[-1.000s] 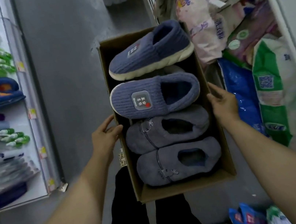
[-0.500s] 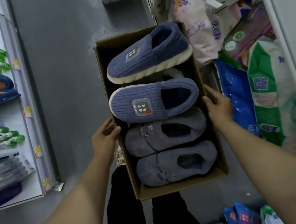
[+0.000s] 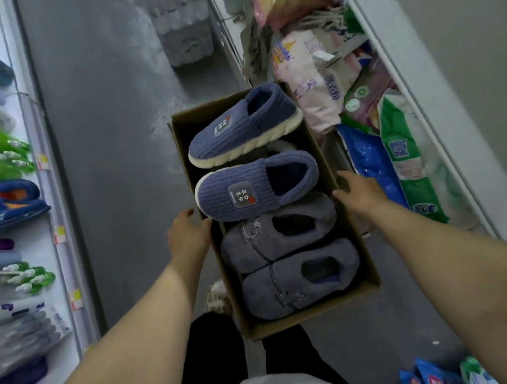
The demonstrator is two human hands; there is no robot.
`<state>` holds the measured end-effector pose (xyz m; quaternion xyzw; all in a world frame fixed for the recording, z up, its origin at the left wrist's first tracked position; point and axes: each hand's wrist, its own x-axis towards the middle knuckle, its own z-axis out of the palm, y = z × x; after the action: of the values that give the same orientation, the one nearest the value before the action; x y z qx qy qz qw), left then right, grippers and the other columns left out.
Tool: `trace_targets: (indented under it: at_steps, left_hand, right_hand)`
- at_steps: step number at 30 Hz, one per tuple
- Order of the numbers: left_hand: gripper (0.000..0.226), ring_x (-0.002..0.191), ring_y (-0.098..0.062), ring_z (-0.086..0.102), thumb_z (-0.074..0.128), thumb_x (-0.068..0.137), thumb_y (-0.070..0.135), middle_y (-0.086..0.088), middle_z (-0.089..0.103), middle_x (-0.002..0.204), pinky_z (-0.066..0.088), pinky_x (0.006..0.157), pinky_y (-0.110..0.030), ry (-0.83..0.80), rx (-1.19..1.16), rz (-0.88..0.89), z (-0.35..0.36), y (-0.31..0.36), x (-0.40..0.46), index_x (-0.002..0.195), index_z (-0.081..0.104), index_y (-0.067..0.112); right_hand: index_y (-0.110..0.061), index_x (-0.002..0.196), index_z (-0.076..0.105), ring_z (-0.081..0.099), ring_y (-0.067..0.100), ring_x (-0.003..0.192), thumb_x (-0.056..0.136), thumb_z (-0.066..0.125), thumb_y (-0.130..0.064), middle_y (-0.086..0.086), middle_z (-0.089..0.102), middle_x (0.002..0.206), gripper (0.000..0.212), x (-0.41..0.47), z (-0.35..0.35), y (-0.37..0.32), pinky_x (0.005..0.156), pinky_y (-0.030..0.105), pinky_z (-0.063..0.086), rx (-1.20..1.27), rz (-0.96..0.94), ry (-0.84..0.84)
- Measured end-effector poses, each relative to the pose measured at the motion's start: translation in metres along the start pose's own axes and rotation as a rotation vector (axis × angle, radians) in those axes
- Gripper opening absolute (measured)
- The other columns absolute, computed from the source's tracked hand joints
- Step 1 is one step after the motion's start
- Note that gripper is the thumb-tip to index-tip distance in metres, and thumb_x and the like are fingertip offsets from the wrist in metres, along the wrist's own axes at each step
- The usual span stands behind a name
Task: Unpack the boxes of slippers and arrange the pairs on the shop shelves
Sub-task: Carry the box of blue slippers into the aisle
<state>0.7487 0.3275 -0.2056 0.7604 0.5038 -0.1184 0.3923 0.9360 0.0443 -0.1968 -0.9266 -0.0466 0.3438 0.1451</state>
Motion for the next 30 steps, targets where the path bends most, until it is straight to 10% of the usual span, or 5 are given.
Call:
trace_targets:
  at_steps: [4, 14, 22, 30]
  left_hand:
    - [0.043, 0.12, -0.038, 0.055, 0.066, 0.09, 0.021, -0.02, 0.063, 0.124, 0.044, 0.086, -0.038, 0.008, 0.179, 0.349, -0.036, 0.048, -0.012, 0.129, 0.059, 0.005]
    - [0.057, 0.128, -0.034, 0.048, 0.067, 0.088, 0.045, -0.009, 0.051, 0.143, 0.047, 0.099, -0.045, -0.073, 0.537, 1.184, -0.129, 0.171, -0.087, 0.138, 0.052, 0.022]
    - [0.061, 0.13, -0.03, 0.046, 0.066, 0.089, 0.042, -0.01, 0.051, 0.141, 0.041, 0.106, -0.044, -0.096, 0.521, 1.522, -0.173, 0.172, -0.208, 0.142, 0.05, 0.016]
    - [0.064, 0.129, -0.03, 0.048, 0.068, 0.09, 0.041, -0.009, 0.05, 0.144, 0.04, 0.108, -0.044, -0.144, 0.47, 1.715, -0.189, 0.097, -0.339, 0.145, 0.047, 0.017]
  right_hand:
    - [-0.023, 0.152, 0.041, 0.048, 0.037, 0.134, 0.099, 0.056, -0.037, 0.015, 0.051, 0.148, 0.057, -0.038, -0.038, -0.027, 0.106, 0.045, 0.044, -0.123, -0.058, 0.089]
    - [-0.022, 0.151, 0.042, 0.035, 0.027, 0.143, 0.102, 0.048, -0.045, 0.004, 0.038, 0.158, 0.054, -0.22, -0.094, -0.083, 0.114, 0.039, 0.034, -0.183, -0.055, 0.541]
    - [-0.028, 0.159, 0.025, 0.016, 0.024, 0.153, 0.103, 0.041, -0.053, 0.002, 0.014, 0.168, 0.063, -0.383, -0.09, -0.09, 0.122, 0.036, 0.017, -0.115, 0.097, 0.774]
    - [-0.028, 0.152, 0.038, 0.034, 0.026, 0.144, 0.096, 0.052, -0.056, 0.003, 0.037, 0.159, 0.064, -0.546, -0.03, -0.063, 0.117, 0.046, 0.033, -0.076, 0.227, 0.942]
